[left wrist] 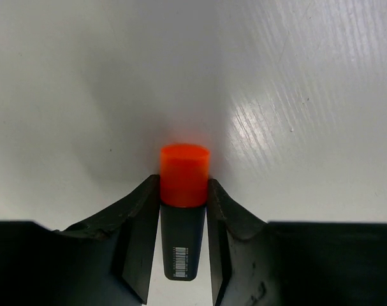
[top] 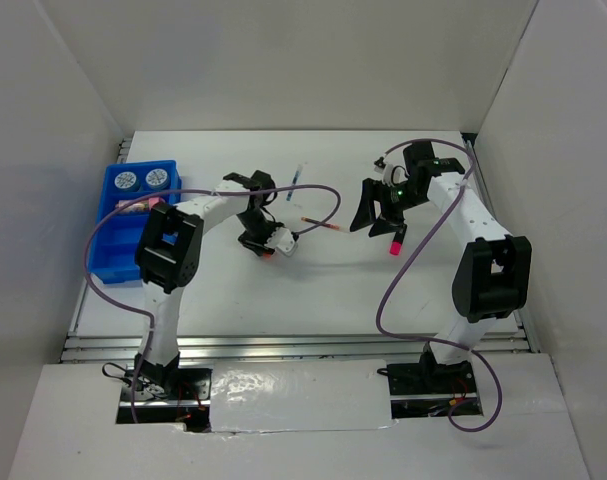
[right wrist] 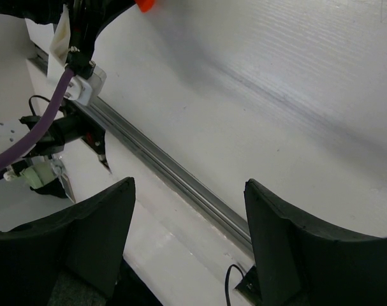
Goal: Sort the stationery into containers
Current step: Pick up the pen from the center of the board.
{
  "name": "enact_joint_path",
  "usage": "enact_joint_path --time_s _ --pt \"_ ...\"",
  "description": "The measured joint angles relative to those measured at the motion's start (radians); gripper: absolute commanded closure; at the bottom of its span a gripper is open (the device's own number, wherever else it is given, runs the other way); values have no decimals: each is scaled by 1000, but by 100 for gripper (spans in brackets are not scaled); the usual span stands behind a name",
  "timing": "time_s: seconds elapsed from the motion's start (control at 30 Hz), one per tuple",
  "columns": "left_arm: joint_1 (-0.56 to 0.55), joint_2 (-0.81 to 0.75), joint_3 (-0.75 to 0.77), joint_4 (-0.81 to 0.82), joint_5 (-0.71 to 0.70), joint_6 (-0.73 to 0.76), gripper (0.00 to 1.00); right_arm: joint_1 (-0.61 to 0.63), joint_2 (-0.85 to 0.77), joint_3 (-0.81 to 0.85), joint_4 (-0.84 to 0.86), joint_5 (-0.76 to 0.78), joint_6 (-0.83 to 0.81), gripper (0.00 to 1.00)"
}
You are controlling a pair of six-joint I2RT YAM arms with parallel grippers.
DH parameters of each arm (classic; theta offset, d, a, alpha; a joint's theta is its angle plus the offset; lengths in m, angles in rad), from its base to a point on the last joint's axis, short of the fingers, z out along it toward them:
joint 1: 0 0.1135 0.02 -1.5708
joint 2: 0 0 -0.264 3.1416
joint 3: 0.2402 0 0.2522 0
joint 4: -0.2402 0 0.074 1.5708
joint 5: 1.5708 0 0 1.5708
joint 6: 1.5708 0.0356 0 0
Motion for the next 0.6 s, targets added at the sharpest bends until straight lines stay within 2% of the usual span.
enact_joint_path --time_s 0.13,0.23,0.33,0.47,0.6 --pt "17 -17 -27 24 -1 -2 67 0 0 0 0 0 0 24" --pt "33 -35 -55 46 -7 -5 81 0 0 0 0 -1 0 24" --pt "43 -61 -89 74 -20 -31 90 0 0 0 0 -3 0 24" --pt "57 -78 -95 72 -21 -97 95 0 0 -1 0 -5 0 24" --pt "92 -137 -40 36 19 -185 99 0 0 -2 0 -7 0 25"
